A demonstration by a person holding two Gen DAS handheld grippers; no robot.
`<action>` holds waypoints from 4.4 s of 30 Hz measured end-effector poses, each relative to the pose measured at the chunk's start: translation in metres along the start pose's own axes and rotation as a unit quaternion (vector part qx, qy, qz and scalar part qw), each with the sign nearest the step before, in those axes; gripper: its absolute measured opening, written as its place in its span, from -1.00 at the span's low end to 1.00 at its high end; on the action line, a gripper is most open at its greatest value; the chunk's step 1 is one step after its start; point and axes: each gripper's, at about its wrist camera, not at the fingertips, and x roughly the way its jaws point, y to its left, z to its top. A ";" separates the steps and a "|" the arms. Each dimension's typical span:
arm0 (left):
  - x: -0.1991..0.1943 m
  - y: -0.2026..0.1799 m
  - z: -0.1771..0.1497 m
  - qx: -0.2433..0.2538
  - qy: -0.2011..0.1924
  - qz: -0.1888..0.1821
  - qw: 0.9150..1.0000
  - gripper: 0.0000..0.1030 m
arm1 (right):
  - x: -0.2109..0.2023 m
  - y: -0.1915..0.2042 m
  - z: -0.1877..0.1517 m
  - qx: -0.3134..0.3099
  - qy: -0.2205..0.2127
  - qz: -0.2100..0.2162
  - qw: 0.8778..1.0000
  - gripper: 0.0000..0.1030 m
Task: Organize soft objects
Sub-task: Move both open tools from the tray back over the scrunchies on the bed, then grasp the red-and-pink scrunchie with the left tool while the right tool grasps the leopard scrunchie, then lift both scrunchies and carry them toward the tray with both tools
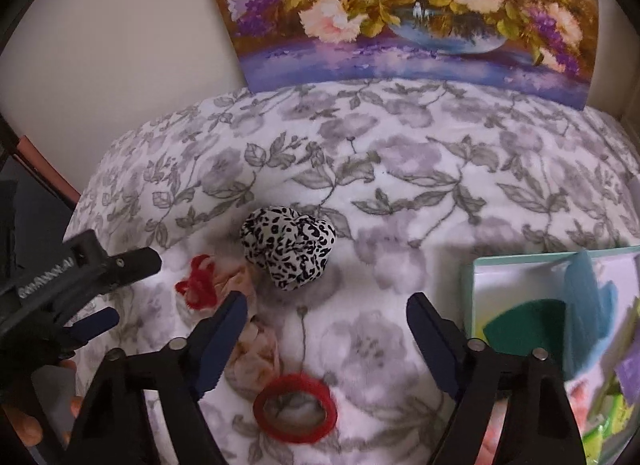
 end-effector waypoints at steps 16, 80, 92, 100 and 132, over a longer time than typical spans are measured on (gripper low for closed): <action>0.037 -0.020 0.001 0.009 0.050 -0.028 0.998 -0.14 | 0.041 0.005 0.011 -0.005 -0.003 0.022 1.000 -0.21; -0.019 -0.017 -0.039 0.018 0.047 -0.051 0.997 -0.38 | -0.004 -0.018 -0.012 0.024 0.017 0.033 0.999 -0.78; -0.010 -0.016 -0.034 0.008 0.050 -0.049 0.998 -0.38 | 0.008 -0.016 -0.008 0.020 0.016 0.033 0.999 -0.12; -0.001 -0.013 -0.026 0.001 0.050 -0.043 0.998 -0.38 | 0.024 -0.005 -0.010 -0.007 0.020 0.014 1.000 0.00; -0.045 -0.051 -0.038 0.041 0.003 -0.052 0.998 -0.38 | -0.037 -0.009 0.002 -0.017 -0.010 0.001 1.000 -0.45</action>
